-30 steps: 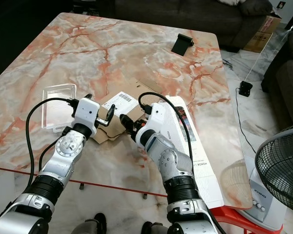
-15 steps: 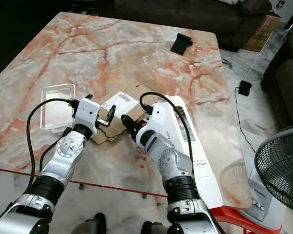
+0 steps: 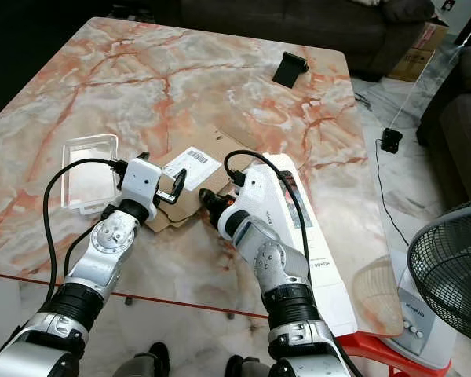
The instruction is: Picking trash to rubbish bin
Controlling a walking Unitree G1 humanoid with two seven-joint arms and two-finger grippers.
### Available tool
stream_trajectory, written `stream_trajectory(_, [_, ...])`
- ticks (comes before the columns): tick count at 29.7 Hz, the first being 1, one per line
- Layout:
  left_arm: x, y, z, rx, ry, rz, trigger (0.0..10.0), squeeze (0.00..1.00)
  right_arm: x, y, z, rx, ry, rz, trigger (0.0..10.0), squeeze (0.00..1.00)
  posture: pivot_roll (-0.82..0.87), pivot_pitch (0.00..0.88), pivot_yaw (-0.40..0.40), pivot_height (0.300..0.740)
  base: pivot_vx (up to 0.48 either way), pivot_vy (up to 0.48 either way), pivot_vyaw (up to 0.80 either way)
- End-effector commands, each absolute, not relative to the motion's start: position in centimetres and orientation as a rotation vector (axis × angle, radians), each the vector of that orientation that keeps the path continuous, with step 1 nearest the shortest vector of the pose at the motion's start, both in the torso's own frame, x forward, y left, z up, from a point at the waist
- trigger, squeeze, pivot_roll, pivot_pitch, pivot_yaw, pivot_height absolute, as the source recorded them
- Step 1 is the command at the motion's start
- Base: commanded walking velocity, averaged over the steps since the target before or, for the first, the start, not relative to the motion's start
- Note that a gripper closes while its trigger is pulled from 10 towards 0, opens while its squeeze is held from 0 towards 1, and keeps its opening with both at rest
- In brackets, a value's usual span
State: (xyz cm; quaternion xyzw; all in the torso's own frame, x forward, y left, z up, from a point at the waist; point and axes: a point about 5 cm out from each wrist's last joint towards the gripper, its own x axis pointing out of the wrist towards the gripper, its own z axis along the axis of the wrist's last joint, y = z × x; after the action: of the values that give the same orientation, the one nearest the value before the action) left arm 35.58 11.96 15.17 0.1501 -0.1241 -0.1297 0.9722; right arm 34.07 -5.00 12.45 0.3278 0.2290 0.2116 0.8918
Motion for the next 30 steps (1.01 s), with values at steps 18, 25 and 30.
stream_trajectory(18, [35.4,11.6,15.4,0.303,-0.272,-0.268,10.0,0.0,33.3,-1.3,12.7,0.75,0.499,0.511,0.0,0.0,0.07,0.177,-0.11,0.74,0.0,0.0,0.0])
stream_trajectory(25, [35.4,11.6,15.9,0.297,-0.3,-0.258,10.0,0.0,35.2,-3.0,14.8,0.771,0.349,0.448,0.0,0.0,0.07,0.168,-0.106,0.74,0.0,0.0,0.0])
stream_trajectory(30, [35.5,11.7,16.2,0.289,-0.317,-0.246,10.0,0.0,36.6,-4.3,16.5,0.81,0.256,0.402,0.0,0.0,0.07,0.159,-0.103,0.74,0.0,0.0,0.0])
